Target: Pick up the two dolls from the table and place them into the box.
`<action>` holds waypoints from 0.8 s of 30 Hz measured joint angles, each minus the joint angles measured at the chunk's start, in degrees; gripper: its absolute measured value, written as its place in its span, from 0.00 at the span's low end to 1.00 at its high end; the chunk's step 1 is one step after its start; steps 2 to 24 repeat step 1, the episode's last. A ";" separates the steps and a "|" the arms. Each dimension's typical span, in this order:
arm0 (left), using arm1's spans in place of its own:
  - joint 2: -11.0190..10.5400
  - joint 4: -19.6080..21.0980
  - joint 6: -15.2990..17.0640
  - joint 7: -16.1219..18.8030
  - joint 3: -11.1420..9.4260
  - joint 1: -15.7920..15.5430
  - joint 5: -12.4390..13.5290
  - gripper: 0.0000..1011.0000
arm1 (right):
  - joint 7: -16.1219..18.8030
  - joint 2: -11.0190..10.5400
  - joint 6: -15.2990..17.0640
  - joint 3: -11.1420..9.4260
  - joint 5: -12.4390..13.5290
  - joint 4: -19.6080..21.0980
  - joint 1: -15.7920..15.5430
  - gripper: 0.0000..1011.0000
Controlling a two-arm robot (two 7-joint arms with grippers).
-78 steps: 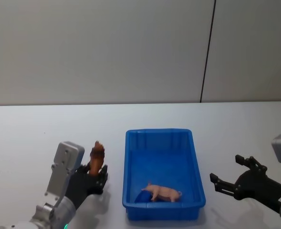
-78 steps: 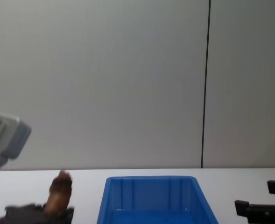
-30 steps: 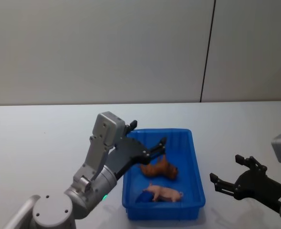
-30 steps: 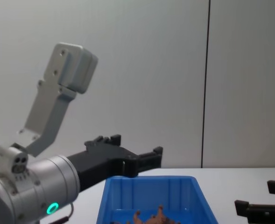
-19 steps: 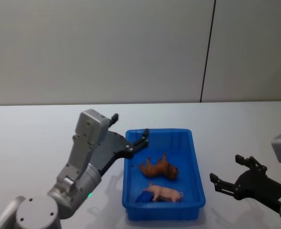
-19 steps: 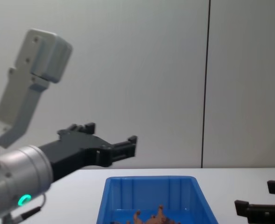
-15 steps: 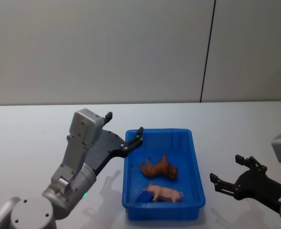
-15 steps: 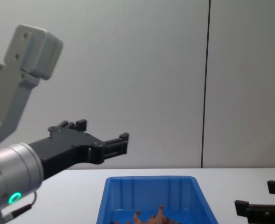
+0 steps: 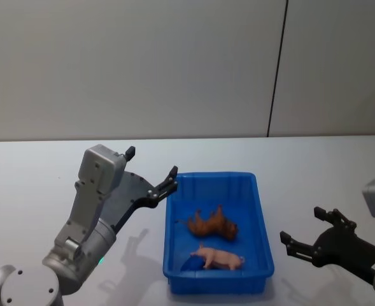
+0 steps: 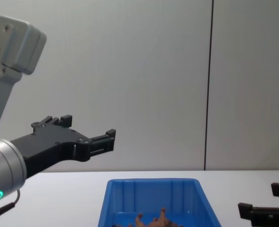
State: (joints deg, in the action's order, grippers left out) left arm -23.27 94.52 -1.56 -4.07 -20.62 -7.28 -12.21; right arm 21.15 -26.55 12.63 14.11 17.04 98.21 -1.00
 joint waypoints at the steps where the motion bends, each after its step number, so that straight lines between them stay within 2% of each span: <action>1: -0.05 0.06 0.00 0.07 0.03 0.04 0.01 0.99 | 0.00 0.00 0.00 0.00 0.00 0.00 0.00 0.99; 24: -0.05 0.06 0.00 0.07 0.03 0.04 0.01 0.99 | 0.00 0.00 0.00 0.00 0.00 0.00 0.00 0.99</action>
